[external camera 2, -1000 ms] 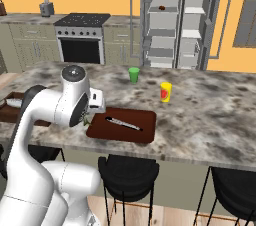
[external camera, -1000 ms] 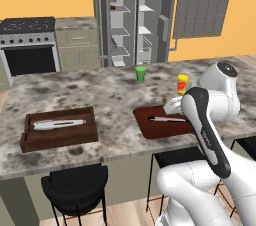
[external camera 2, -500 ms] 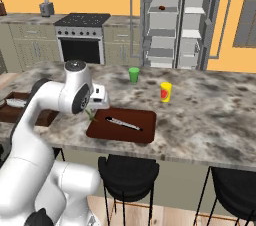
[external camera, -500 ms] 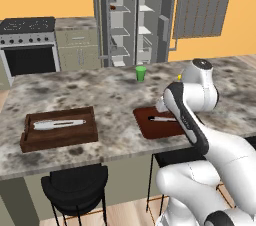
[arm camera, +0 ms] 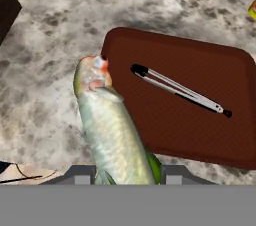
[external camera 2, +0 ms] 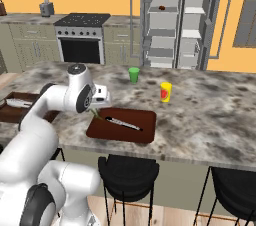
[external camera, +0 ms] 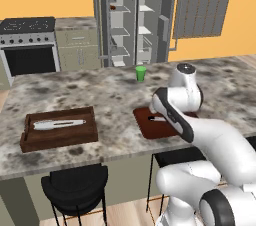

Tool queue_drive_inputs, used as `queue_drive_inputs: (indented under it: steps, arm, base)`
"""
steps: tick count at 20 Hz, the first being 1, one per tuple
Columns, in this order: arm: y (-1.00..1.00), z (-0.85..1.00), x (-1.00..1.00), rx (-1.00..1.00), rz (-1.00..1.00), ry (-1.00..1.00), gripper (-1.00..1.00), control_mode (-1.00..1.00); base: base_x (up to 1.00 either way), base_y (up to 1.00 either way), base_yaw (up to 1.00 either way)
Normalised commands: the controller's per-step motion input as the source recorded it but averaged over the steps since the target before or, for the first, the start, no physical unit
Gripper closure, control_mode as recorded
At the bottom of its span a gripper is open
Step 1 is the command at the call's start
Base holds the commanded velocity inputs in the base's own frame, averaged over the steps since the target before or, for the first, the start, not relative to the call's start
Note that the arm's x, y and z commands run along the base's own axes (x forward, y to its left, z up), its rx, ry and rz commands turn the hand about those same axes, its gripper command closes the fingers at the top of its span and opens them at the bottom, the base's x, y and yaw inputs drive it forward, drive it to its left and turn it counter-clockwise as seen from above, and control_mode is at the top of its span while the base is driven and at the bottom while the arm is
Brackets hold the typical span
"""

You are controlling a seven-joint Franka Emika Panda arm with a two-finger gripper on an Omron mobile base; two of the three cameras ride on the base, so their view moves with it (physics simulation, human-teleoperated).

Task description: Gather the garlic and mushroom from the fridge and place them on a tray on the dining counter. Then gather the chicken drumstick and fish from the fridge and place them on the other tray.

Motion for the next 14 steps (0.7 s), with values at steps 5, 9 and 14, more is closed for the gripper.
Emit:
queue_drive_inputs:
  steps: [5, 9, 14]
  arm:
    - [-0.01, -0.47, 0.48, 0.00, 0.00, 0.00, 1.00, -1.00]
    - [-0.03, -0.46, 0.28, 0.00, 0.00, 0.05, 1.00, -1.00]
    - [-0.06, -0.37, 0.31, 0.00, 0.00, 0.11, 1.00, -1.00]
  base:
    - [0.00, 0.00, 0.00]
    - [0.00, 0.00, 0.00]
    - [0.00, 0.00, 0.00]
